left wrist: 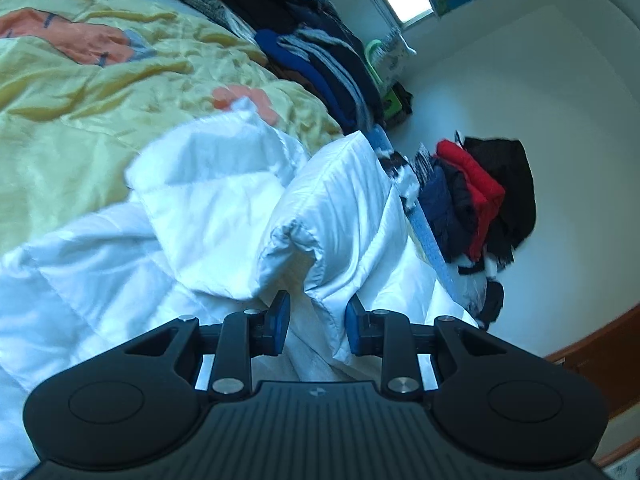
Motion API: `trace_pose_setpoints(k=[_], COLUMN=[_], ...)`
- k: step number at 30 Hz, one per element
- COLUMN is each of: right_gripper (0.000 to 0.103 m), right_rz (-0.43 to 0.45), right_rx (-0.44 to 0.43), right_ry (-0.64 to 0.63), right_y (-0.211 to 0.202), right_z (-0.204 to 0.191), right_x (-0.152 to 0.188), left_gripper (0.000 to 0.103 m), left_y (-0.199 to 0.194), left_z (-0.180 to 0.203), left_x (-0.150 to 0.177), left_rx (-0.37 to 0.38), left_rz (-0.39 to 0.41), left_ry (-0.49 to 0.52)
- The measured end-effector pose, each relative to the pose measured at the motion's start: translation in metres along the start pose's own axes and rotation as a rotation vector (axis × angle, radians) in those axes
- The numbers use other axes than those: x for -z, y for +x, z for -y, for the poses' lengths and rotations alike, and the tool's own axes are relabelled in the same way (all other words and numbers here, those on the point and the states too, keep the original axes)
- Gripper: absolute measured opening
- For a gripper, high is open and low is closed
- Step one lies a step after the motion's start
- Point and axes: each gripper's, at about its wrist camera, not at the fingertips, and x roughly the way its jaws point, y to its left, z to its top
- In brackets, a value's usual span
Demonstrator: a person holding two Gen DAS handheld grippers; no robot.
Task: Fold small clothes
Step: 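Fold the jacket side inward with the left gripper while the right gripper grasps the other side, then open both grippers to release the folded jacket sides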
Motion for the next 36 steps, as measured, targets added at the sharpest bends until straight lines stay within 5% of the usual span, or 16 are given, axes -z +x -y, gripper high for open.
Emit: trace_pose_setpoints(k=[20,36], right_gripper=[0.014,0.014], right_rz=[0.124,0.102], right_rx=[0.122,0.255], right_ry=[0.044,0.083], right_y=[-0.100,-0.095], right_z=[0.058,0.113], right_x=[-0.013,0.017], left_gripper=[0.028,0.028], left_y=[0.054,0.072], left_z=[0.054,0.048], left_x=[0.069,0.085], left_rx=[0.034,-0.009], left_rz=[-0.166,-0.235], left_ry=[0.106,0.131])
